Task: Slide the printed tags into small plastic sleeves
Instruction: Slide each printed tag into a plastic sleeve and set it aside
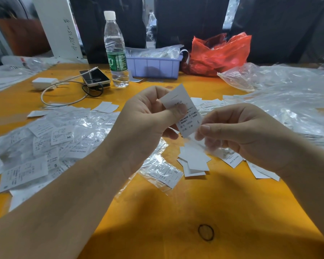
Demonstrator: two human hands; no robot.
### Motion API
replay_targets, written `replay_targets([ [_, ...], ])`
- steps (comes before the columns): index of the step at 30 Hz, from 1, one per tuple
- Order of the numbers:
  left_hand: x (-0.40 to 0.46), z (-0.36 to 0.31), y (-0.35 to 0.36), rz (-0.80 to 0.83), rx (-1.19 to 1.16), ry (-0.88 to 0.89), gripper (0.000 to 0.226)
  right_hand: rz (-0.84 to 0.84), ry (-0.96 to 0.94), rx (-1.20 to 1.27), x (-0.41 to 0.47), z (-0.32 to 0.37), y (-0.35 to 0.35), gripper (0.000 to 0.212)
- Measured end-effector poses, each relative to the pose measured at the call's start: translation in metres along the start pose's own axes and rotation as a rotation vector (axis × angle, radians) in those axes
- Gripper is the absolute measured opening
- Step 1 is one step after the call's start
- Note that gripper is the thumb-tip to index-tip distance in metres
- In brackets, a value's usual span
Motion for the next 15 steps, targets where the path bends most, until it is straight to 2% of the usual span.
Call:
replay_targets([
  [2,0.0002,0.0016,-0.0018,-0.044,0.044,0.010,0.009,-0.006,-0.004,0.014,0.0004,-0.0003,-0.0006,0.020],
  [11,-0.0022,0.0011,-0.0006,-0.137,0.188,0.038,0.014,-0.017,0.011,-0.003,0.0010,-0.0016,-0.0015,0.026],
  [15,-0.0030,0.0006,0.0004,-0.150,0.198,0.034,0.017,-0.023,0.003,-0.007,0.0006,-0.0005,-0.0006,0.017],
])
Point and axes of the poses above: each hand's wrist, its own x-axis towards the middle knuckle, its own y-axis out of the palm, z = x × y, the point moved 1 cm from there along x, towards the middle knuckle, and after that the axes turned 11 degrees about z, right-handed, at the moved point
